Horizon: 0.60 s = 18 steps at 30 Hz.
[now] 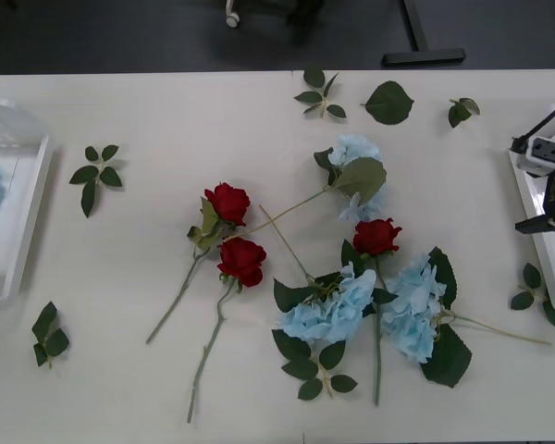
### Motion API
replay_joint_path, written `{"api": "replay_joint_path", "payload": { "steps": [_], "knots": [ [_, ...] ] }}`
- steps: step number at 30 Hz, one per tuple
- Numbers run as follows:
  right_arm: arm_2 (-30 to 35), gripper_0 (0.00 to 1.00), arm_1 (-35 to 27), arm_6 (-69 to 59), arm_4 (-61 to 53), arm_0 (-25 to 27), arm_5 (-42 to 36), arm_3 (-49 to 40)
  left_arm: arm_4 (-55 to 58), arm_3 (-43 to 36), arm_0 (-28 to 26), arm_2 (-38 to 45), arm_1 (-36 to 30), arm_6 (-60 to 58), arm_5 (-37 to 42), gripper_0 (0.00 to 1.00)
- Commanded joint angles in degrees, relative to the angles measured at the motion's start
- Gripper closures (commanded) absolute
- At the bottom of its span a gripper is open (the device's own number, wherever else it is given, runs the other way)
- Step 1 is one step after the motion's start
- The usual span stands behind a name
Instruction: Place the red flowers into the right box and the blue flowers into the left box. If a person shows an open palm, hand one flower to the person first, then continue sorting.
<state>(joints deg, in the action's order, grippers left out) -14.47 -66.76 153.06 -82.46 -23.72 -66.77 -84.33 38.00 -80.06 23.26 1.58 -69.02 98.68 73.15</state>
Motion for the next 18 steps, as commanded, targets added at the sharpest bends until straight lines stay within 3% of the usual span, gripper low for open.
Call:
{"api": "replay_joint_path", "payload": {
  "steps": [1,9,18],
  "knots": [
    [0.41,0.00,-6.19,1.94,-5.61,6.31,3.49,-0.75,10.25,-4.22,0.12,6.51,-0.07,3.28,6.57,0.00],
    [0.50,0.00,-11.64,1.94,-15.10,14.84,8.23,-1.19,24.05,-12.49,0.03,15.82,-0.07,-5.43,22.57,0.00],
    [0.41,0.00,-10.76,1.94,-24.51,20.20,8.67,-1.28,36.62,-14.77,-0.58,26.54,-2.26,-5.95,34.17,0.00]
  ]
}}
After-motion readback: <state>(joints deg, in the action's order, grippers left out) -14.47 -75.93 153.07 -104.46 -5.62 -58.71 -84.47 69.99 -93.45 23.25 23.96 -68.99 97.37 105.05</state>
